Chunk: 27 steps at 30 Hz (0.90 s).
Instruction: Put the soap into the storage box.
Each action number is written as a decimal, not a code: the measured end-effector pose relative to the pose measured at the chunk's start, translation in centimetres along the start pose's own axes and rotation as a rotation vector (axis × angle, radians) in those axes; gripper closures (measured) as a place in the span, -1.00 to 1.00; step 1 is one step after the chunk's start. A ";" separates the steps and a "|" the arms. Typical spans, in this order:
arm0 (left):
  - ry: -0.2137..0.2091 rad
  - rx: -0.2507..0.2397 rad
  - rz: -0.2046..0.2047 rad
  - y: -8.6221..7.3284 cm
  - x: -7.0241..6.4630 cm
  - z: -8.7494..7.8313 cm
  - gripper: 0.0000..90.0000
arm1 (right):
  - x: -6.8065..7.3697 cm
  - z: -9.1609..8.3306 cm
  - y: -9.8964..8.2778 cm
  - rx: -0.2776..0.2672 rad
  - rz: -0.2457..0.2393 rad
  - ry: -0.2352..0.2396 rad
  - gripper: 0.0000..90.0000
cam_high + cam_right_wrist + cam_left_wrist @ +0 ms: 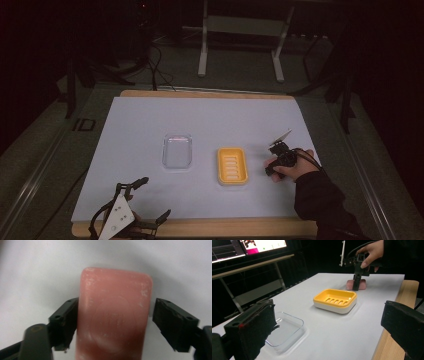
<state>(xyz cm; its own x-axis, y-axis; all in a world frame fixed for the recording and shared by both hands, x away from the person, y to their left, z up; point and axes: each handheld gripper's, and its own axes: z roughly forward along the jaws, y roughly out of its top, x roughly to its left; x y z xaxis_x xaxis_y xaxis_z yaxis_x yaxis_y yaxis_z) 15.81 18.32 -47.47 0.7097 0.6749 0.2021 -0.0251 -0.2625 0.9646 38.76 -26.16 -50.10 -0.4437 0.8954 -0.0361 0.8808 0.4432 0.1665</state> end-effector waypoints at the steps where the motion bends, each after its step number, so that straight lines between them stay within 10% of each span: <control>1: -0.001 0.002 0.001 0.0 0.0 0.0 -0.99 | -0.1 0.0 0.0 0.006 -0.002 0.004 -0.42; 27: -0.001 0.013 0.009 -0.1 -0.1 0.2 -0.99 | 0.2 -2.1 0.6 0.089 0.142 -0.017 -0.16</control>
<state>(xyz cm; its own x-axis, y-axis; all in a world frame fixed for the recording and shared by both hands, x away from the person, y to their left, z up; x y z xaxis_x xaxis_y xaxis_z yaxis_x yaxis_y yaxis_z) 15.86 18.18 -47.57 0.7103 0.6716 0.2108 -0.0225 -0.2777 0.9604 38.88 -25.84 -47.93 -0.3117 0.9495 -0.0357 0.9459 0.3136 0.0828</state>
